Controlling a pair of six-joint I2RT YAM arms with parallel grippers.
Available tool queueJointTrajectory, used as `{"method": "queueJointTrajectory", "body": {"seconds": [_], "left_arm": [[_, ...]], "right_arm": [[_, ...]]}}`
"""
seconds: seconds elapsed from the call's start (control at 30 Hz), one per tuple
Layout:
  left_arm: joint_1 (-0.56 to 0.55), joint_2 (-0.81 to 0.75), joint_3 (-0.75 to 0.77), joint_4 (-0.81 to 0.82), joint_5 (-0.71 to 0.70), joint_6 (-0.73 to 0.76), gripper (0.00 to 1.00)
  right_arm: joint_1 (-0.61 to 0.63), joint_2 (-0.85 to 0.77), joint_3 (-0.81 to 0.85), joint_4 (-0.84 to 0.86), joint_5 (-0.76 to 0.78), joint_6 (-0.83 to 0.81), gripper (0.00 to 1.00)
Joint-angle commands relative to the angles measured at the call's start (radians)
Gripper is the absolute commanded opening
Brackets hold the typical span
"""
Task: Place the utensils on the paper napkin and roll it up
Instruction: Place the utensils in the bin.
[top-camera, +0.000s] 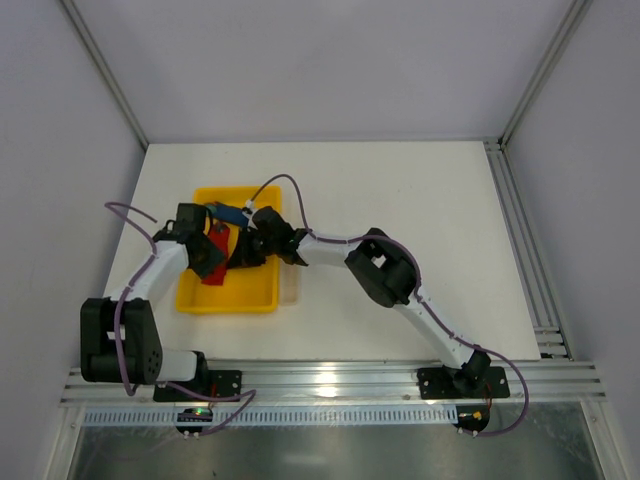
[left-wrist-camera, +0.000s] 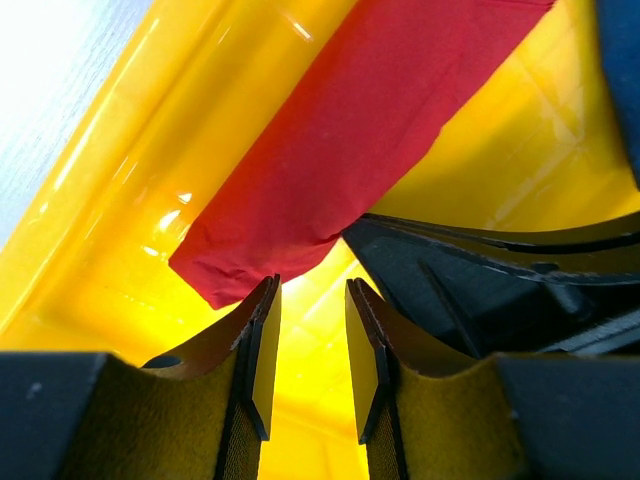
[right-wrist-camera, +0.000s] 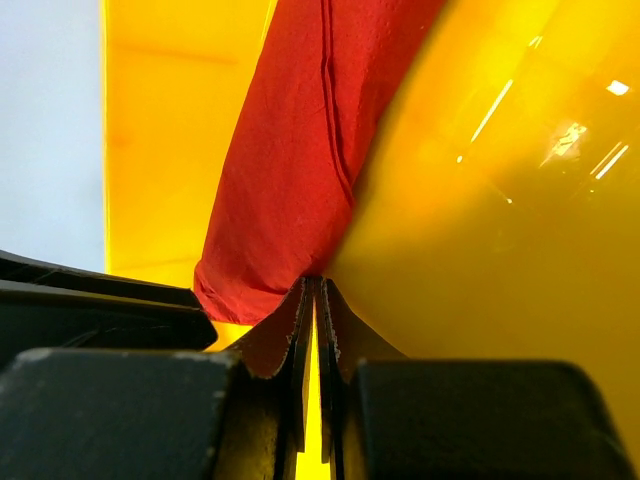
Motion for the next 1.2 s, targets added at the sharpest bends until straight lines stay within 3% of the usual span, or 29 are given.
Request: {"method": "queueJointTrajectory", "body": {"seconds": [0.0, 0.37, 1.17], "left_arm": [[0.000, 0.021, -0.016, 0.014, -0.033, -0.002, 0.36], [0.002, 0.068, -0.069, 0.059, -0.058, -0.026, 0.33], [0.000, 0.064, -0.003, 0.022, -0.053, -0.033, 0.34]], "right_arm": [[0.004, -0.044, -0.004, 0.048, -0.002, -0.001, 0.11], [0.004, -0.033, 0.007, 0.043, -0.005, 0.001, 0.12], [0.004, -0.104, -0.067, 0.080, -0.008, 0.002, 0.11]]}}
